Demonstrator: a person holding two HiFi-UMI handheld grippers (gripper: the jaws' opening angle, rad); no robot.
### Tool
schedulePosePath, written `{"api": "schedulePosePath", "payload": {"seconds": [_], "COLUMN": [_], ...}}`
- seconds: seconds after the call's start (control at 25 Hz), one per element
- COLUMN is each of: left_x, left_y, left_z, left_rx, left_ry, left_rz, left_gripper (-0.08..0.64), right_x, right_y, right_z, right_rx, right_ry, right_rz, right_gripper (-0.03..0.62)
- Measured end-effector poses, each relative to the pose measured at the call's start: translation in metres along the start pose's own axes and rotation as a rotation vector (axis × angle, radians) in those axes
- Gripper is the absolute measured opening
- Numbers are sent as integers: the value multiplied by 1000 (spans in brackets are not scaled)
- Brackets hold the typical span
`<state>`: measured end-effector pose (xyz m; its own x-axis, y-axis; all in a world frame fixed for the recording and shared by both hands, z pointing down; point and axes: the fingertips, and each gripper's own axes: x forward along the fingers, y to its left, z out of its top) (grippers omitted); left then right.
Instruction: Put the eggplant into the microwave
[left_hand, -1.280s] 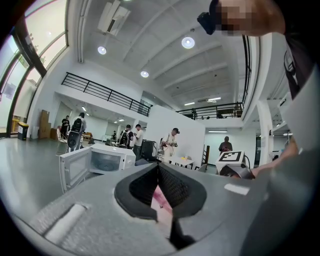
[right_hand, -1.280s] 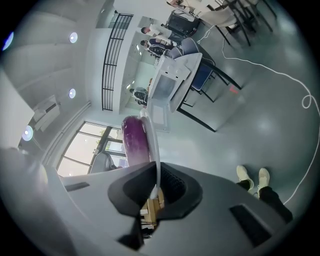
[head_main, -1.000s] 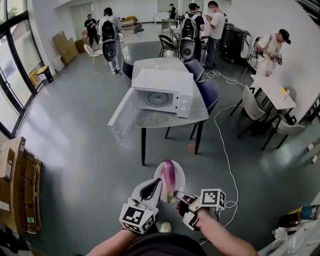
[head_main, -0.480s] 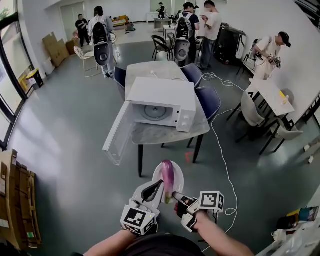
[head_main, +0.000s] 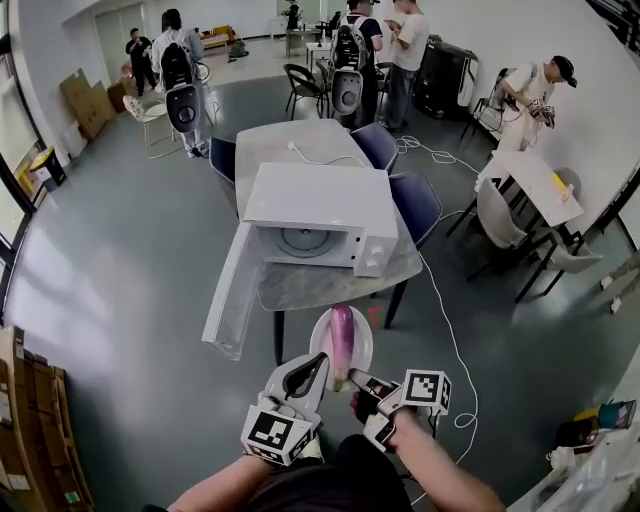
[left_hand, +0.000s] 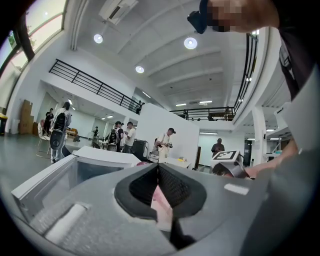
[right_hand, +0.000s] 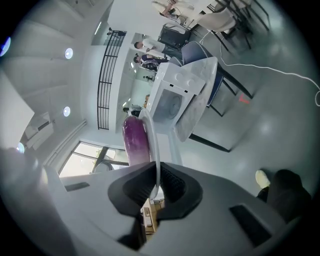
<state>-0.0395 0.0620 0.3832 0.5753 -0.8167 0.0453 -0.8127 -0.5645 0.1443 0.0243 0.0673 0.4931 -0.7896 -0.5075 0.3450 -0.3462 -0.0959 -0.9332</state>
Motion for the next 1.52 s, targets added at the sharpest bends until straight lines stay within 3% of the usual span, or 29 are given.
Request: {"api": "schedulePosePath", "payload": {"seconds": [0.44, 1.08, 1.52], "left_x": [59, 184, 218], "left_y": [52, 150, 196], "left_z": [-6, -6, -21], "left_rx": [-20, -33, -33], "left_ry": [15, 22, 34], "left_rz": [27, 149, 126], "left_gripper": [9, 9, 9], "right_x": [61, 159, 210], "right_y": [-10, -30, -57], "right_z": [61, 182, 206], "right_rx": [43, 50, 95], "right_ry": [15, 137, 72], "right_rz": [-17, -47, -76], "right_gripper": [17, 17, 17]}}
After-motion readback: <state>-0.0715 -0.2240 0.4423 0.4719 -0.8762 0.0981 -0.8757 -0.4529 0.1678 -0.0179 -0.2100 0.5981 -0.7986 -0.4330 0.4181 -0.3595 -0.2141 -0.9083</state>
